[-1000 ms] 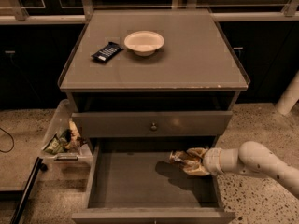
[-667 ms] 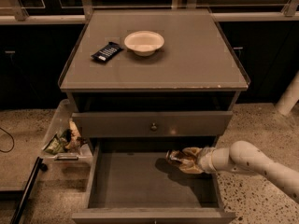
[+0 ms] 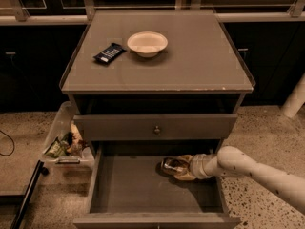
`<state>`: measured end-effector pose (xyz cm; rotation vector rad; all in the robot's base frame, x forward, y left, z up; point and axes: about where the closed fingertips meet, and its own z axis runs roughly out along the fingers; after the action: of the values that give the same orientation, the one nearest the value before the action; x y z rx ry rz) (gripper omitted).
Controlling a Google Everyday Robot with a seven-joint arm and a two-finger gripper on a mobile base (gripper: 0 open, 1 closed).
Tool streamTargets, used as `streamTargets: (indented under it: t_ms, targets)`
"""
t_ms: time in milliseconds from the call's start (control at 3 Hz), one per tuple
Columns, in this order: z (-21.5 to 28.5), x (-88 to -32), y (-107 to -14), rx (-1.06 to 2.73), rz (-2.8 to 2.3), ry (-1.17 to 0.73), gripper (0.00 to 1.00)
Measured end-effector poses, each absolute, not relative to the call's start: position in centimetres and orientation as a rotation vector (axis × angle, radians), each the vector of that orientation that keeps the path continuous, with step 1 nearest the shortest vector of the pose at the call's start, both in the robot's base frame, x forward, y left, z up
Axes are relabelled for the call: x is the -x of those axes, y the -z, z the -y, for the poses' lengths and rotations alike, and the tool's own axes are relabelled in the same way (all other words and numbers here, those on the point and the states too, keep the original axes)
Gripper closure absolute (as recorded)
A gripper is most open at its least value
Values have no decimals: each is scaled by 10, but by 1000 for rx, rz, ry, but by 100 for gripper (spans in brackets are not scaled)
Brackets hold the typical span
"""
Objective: Place orange can into middle drawer
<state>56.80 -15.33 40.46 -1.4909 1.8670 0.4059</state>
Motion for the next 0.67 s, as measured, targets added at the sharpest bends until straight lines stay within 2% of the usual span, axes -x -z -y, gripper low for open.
streamTargets:
  t_ms: [667]
  targets:
    - [126, -565, -383, 1523, -1864, -458, 100]
